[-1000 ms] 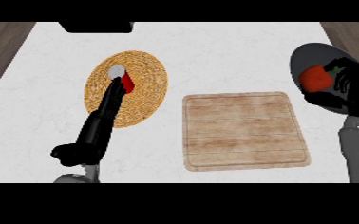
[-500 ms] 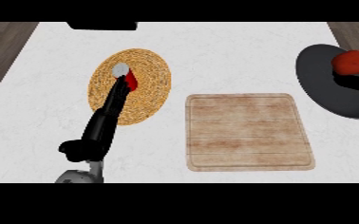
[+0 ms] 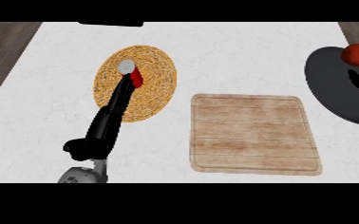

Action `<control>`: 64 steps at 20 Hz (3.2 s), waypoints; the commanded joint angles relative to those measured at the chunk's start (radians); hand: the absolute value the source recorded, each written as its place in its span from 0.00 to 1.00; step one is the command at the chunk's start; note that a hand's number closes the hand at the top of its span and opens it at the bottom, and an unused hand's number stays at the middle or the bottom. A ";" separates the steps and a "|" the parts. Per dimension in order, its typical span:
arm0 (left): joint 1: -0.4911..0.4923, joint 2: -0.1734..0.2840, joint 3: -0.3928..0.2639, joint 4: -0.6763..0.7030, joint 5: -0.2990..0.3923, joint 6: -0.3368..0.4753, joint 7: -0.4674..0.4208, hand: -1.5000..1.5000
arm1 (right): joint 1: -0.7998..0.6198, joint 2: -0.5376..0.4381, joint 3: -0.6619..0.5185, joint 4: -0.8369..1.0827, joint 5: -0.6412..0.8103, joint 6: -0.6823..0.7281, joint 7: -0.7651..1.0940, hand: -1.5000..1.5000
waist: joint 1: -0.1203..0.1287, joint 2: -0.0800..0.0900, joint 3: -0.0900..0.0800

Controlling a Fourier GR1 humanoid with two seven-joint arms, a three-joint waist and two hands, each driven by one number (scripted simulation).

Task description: Pick the bell pepper from the cutting board and place it in the pan

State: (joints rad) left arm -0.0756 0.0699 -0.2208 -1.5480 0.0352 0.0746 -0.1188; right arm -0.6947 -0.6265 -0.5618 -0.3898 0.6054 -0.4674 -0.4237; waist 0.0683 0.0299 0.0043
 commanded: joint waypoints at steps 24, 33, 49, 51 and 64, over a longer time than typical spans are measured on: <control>-0.006 -0.009 0.007 -0.026 -0.015 0.014 0.023 0.50 | -0.013 -0.155 -0.236 0.233 -0.268 0.625 -0.238 0.00 | -0.032 -0.010 0.003; 0.041 0.034 0.049 -0.039 0.024 -0.031 0.019 0.50 | 0.125 -0.229 -0.228 0.233 -0.290 0.967 -0.359 0.00 | -0.039 -0.016 0.001; 0.026 0.024 0.061 -0.022 0.009 -0.030 0.021 0.50 | 0.257 -0.194 -0.153 0.183 -0.271 0.940 -0.495 0.00 | -0.041 -0.020 0.001; 0.052 0.018 0.037 -0.014 -0.014 -0.034 -0.017 0.50 | 0.286 -0.195 -0.146 0.179 -0.274 0.930 -0.515 0.00 | -0.049 -0.022 0.000; 0.045 -0.028 0.014 -0.009 -0.044 -0.009 -0.013 0.50 | 0.282 -0.175 -0.100 0.165 -0.263 0.775 -0.553 0.00 | -0.046 -0.022 0.000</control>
State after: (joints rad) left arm -0.0506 0.0582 -0.1774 -1.5402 0.0167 0.0552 -0.1267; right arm -0.4139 -0.8084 -0.6744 -0.2212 0.3383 0.3010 -0.8923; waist 0.0223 0.0097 0.0053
